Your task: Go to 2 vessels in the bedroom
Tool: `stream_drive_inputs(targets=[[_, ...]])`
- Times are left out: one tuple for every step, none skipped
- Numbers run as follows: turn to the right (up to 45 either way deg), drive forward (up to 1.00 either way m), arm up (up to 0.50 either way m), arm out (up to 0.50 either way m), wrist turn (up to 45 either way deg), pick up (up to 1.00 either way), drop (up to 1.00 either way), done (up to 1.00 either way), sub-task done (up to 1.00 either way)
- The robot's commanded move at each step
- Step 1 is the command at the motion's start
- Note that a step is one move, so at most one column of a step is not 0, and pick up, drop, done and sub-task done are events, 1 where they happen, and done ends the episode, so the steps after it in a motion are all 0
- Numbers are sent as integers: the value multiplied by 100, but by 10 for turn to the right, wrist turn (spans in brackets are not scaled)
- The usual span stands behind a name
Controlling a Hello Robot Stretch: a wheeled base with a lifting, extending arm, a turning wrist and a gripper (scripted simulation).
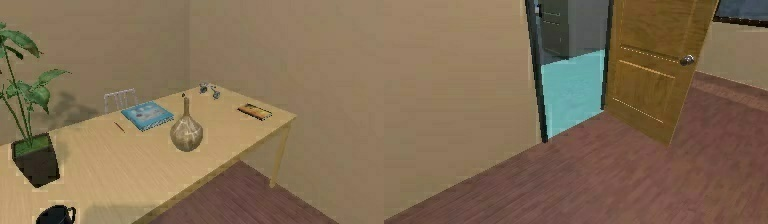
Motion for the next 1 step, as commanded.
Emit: stream_drive_inputs(targets=[[0, 0, 0, 0, 0, 0, 0, 100, 0]])
